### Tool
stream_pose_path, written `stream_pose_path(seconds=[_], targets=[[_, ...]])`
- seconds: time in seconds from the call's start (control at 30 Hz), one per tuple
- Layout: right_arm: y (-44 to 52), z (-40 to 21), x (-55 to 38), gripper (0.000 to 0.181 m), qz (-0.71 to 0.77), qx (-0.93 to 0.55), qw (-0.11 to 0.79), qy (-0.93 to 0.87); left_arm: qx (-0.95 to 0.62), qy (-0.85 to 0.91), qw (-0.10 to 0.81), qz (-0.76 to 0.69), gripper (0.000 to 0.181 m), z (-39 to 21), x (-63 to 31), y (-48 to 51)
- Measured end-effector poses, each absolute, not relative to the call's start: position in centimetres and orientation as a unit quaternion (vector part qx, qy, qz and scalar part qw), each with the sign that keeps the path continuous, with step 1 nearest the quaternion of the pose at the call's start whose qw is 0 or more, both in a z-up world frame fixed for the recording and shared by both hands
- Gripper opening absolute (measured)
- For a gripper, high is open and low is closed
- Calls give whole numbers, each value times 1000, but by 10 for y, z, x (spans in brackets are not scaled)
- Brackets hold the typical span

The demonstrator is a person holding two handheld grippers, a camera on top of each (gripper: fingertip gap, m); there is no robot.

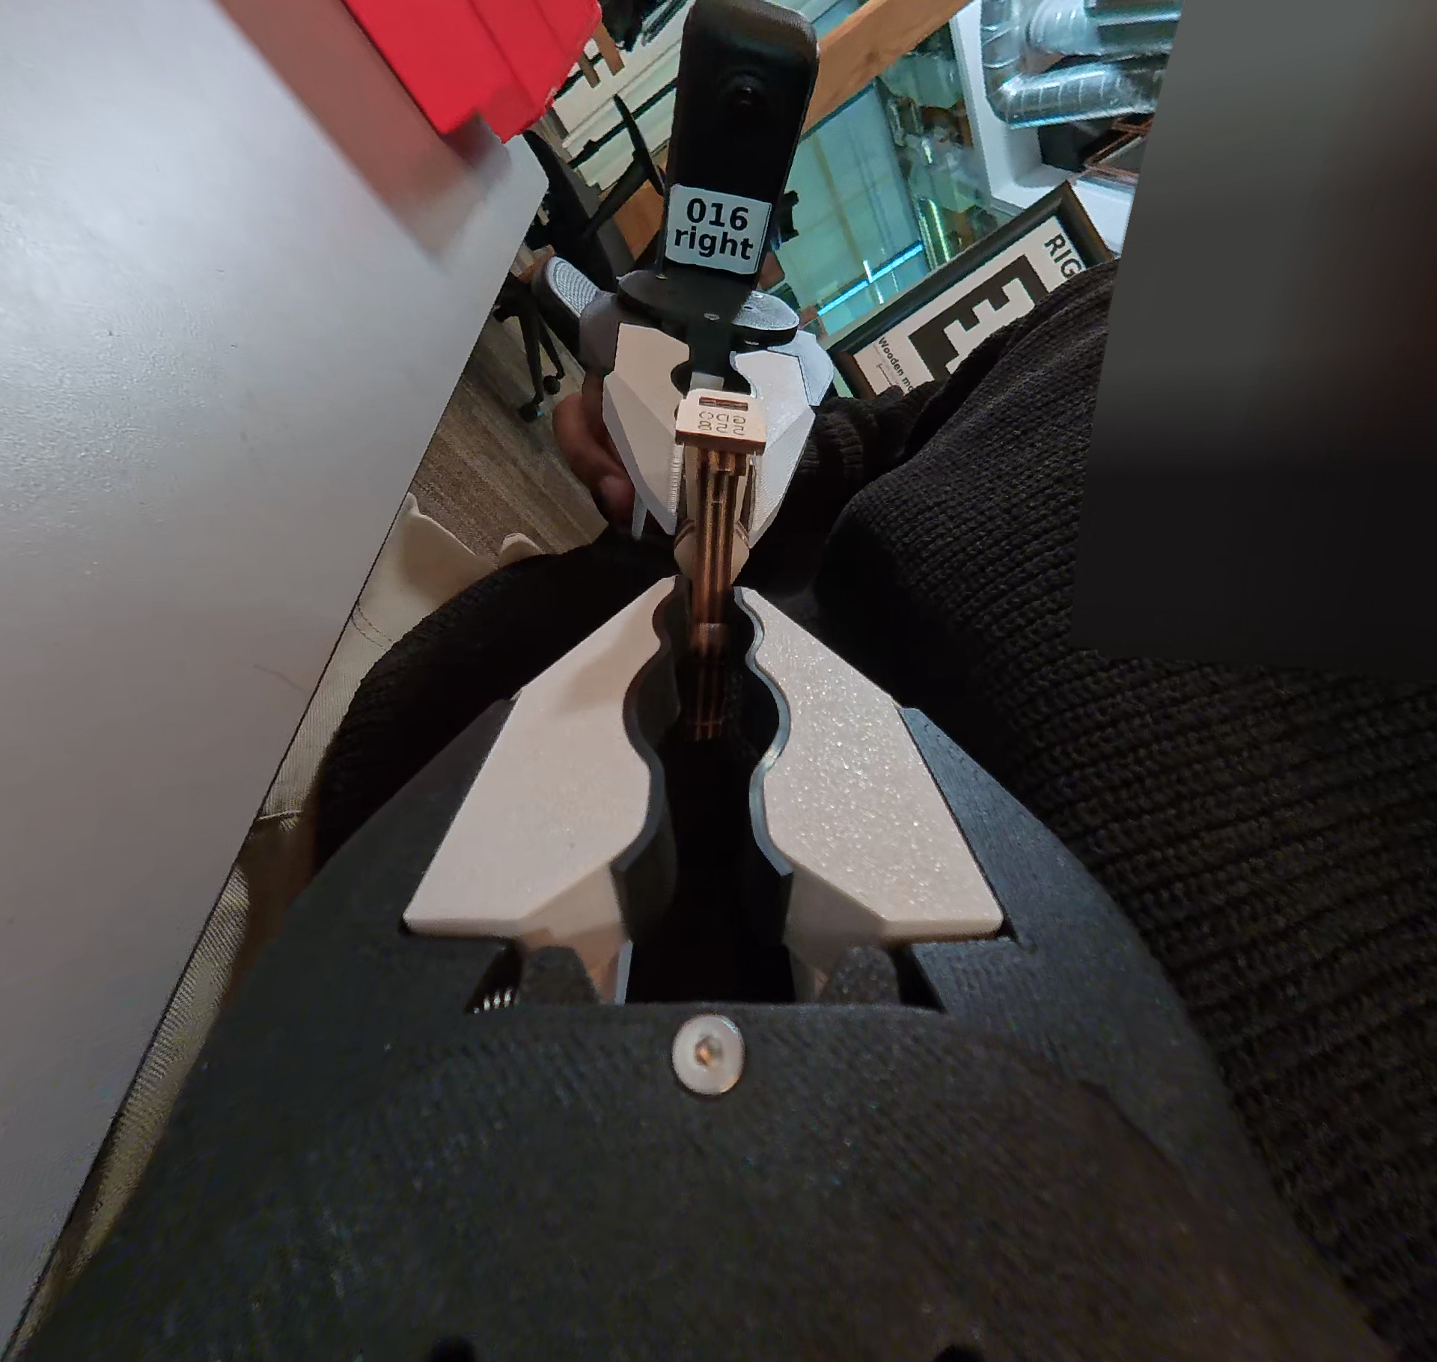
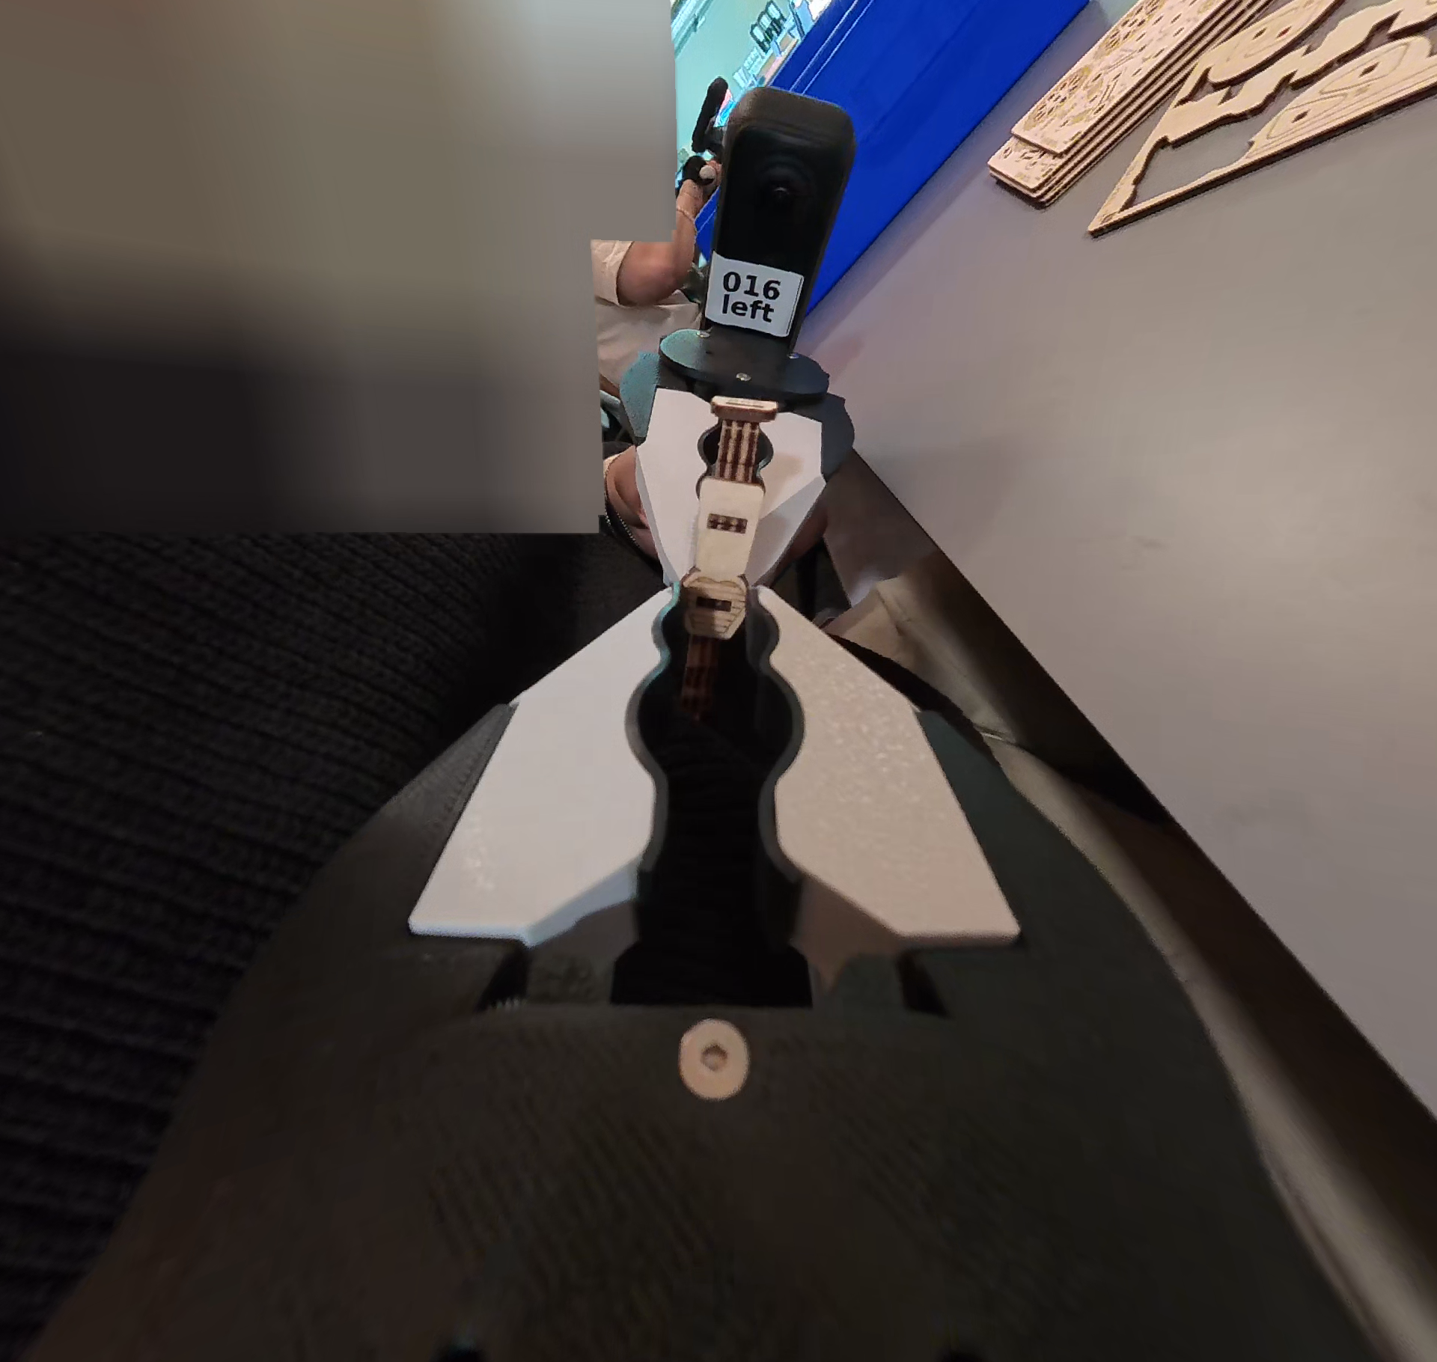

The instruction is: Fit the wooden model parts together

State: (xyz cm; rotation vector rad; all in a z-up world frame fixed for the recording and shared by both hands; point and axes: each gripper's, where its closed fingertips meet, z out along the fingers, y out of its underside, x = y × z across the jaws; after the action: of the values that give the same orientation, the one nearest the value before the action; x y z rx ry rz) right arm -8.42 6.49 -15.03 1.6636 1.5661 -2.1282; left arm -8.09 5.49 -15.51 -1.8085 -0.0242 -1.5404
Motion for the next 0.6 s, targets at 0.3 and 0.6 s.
stream_pose_path(seconds=[0.3, 0.6], targets=[[64, -142, -83, 14, -671, 533, 4, 515, -709, 10, 407, -576, 7, -149, -79, 53], [63, -144, -81, 16, -669, 529, 5, 522, -710, 7, 403, -578, 7, -151, -78, 53]])
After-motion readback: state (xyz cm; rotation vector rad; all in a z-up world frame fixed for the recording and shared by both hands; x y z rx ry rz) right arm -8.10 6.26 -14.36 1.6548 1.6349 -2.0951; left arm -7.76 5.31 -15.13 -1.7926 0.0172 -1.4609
